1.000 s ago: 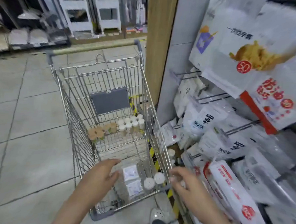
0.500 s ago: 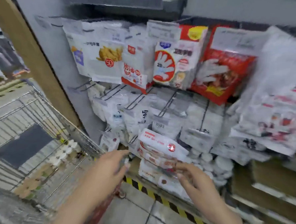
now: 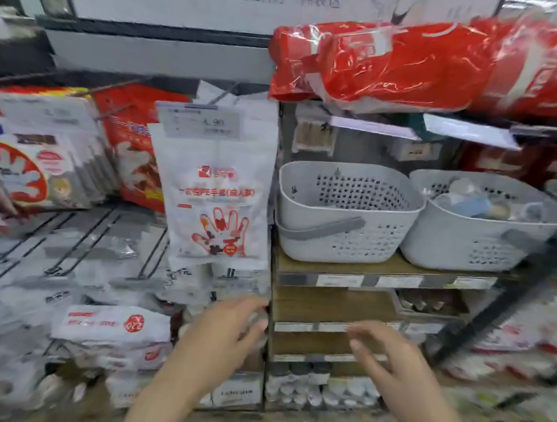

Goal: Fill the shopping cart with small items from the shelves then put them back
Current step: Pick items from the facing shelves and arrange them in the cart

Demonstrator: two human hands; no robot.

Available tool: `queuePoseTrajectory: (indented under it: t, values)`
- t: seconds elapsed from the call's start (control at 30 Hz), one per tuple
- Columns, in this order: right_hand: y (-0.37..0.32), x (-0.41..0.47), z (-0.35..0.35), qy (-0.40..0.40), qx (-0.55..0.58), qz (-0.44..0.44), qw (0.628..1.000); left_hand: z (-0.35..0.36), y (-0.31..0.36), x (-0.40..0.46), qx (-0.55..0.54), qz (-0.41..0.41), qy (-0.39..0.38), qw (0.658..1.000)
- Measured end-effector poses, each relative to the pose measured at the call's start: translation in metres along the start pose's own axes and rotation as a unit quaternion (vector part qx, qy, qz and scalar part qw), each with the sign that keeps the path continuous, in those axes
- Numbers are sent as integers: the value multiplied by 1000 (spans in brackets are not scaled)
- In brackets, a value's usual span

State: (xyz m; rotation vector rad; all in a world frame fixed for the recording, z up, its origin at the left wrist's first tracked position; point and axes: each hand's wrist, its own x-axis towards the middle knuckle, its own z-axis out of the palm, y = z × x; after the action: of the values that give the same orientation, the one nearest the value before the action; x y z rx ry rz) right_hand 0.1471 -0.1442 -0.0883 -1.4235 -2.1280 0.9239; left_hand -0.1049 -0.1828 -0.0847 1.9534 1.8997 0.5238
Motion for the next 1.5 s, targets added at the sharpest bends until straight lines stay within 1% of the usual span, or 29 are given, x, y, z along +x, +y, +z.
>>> queuePoseTrajectory:
  t: [0.13, 0.23, 0.37, 0.43, 0.5, 0.6, 0.7, 0.8, 0.87, 0.97, 1.03, 1.1, 1.17, 1.23, 1.37, 1.43, 1.5]
  values:
    - [26, 19, -50, 21, -28, -19, 999, 13, 55, 42, 18, 64, 58, 996]
    - [31, 46, -79, 56, -22, -52, 997, 10, 73, 70, 12, 93, 81, 992]
    - [28, 89, -101, 111, -10, -111, 988, -6, 73, 107, 17, 117, 113, 987]
    - [26, 111, -107, 145, -2, -138, 980, -17, 70, 125, 10, 126, 111, 986]
    - [23, 131, -110, 158, 14, -141, 977, -26, 63, 145, -9, 137, 106, 985]
    - [22, 156, -115, 160, 16, -139, 977, -35, 56, 175, -39, 127, 98, 986]
    - [23, 179, -125, 110, 12, -118, 987, -43, 55, 207, -51, 124, 78, 988]
    - [29, 209, -134, 29, -37, -90, 995, -45, 59, 236, -62, 107, -3, 992]
    - [38, 237, -135, -35, -93, -81, 992, -43, 64, 254, -30, 81, -60, 994]
    - [47, 279, -130, -151, -215, -66, 963, -40, 78, 277, 46, 17, -130, 990]
    - [47, 299, -123, -227, -247, -55, 940, -37, 86, 289, 106, -14, -176, 979]
    - [49, 312, -117, -271, -269, -47, 923, -32, 88, 298, 186, -14, -204, 961]
    - [54, 321, -114, -295, -303, -36, 905, -26, 83, 305, 229, -17, -217, 949]
    - [57, 325, -111, -319, -341, -19, 884, -19, 72, 312, 246, -17, -226, 942]
    - [49, 322, -109, -346, -402, -62, 845, 2, 41, 326, 231, -32, -246, 941]
    - [48, 321, -111, -344, -424, -91, 833, 6, 34, 331, 233, -25, -250, 939]
    - [51, 326, -110, -348, -417, -78, 836, 8, 33, 333, 238, -22, -253, 938]
